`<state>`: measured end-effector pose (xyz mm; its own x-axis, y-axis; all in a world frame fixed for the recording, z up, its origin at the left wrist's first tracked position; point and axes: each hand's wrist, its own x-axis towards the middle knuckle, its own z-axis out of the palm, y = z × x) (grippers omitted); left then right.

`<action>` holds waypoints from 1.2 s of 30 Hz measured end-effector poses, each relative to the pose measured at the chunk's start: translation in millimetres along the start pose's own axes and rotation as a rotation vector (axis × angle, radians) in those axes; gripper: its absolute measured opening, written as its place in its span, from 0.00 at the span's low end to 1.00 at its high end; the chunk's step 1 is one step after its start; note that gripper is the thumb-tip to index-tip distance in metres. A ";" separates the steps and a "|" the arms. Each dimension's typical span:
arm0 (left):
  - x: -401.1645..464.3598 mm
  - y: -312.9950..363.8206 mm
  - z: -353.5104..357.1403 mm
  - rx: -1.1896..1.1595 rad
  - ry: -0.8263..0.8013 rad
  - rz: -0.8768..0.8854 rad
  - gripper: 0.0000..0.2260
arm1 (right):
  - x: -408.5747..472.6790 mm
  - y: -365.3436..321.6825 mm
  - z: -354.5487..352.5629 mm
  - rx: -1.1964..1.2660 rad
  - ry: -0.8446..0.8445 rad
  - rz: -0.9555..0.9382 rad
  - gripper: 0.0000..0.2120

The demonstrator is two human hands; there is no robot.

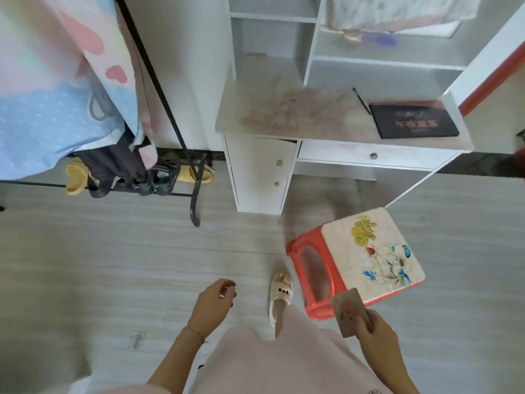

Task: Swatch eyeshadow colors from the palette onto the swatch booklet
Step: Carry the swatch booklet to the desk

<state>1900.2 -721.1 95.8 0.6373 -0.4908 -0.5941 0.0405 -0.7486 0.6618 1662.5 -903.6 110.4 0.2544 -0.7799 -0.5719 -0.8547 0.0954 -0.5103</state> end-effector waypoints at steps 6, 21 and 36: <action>52.4 67.8 8.7 -0.064 0.020 -0.070 0.07 | 88.0 -56.6 -34.4 0.014 0.000 -0.079 0.05; 195.2 161.2 -51.3 0.016 0.015 -0.065 0.07 | 215.9 -178.5 -47.7 0.026 0.024 -0.093 0.05; 369.4 288.7 -104.6 0.332 -0.228 0.243 0.06 | 264.7 -255.7 -65.4 0.177 0.284 0.114 0.09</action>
<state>2227.7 -1071.9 115.2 0.4110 -0.7270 -0.5501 -0.3610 -0.6838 0.6340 1918.8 -1174.9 131.5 0.0044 -0.8967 -0.4426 -0.7723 0.2781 -0.5711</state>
